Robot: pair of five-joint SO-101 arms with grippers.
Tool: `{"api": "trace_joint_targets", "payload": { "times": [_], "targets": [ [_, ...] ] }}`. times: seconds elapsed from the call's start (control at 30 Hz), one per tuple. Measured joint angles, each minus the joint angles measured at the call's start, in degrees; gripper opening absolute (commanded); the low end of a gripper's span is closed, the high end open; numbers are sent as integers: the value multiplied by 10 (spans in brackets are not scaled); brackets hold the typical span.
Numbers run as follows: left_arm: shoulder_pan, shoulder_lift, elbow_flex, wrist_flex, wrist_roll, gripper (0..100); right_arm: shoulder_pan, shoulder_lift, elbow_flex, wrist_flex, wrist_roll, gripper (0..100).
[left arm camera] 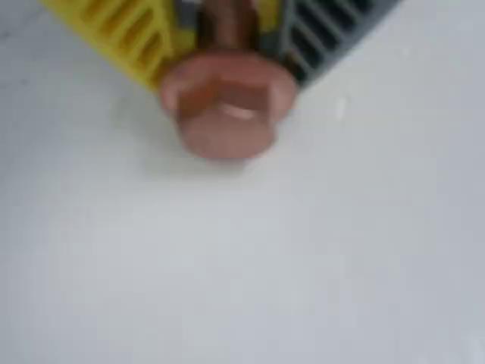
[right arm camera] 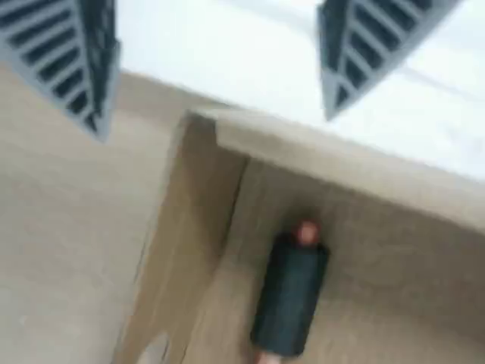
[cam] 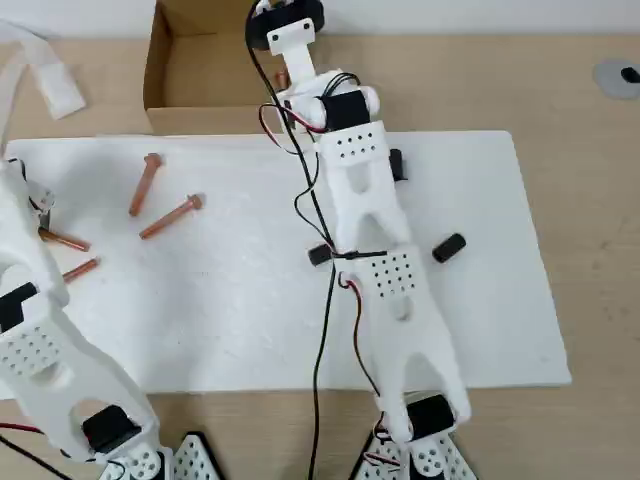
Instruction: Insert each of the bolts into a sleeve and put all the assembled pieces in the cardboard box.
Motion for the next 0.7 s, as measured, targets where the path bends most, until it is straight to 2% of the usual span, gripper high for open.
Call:
{"api": "trace_joint_targets", "payload": {
  "times": [0.2, 0.37, 0.57, 0.7],
  "targets": [
    [1, 15, -50, 55, -23, 9, 0, -3, 0, 40, 0, 217],
    [4, 19, -127, 164, -51, 9, 0, -69, 0, 80, 0, 217],
    [29, 19, -352, 337, -131, 6, 0, -141, -1, 193, -32, 217],
    [57, 16, -463, 373, -192, 6, 0, -169, 12, 203, -67, 217]
  ]
}}
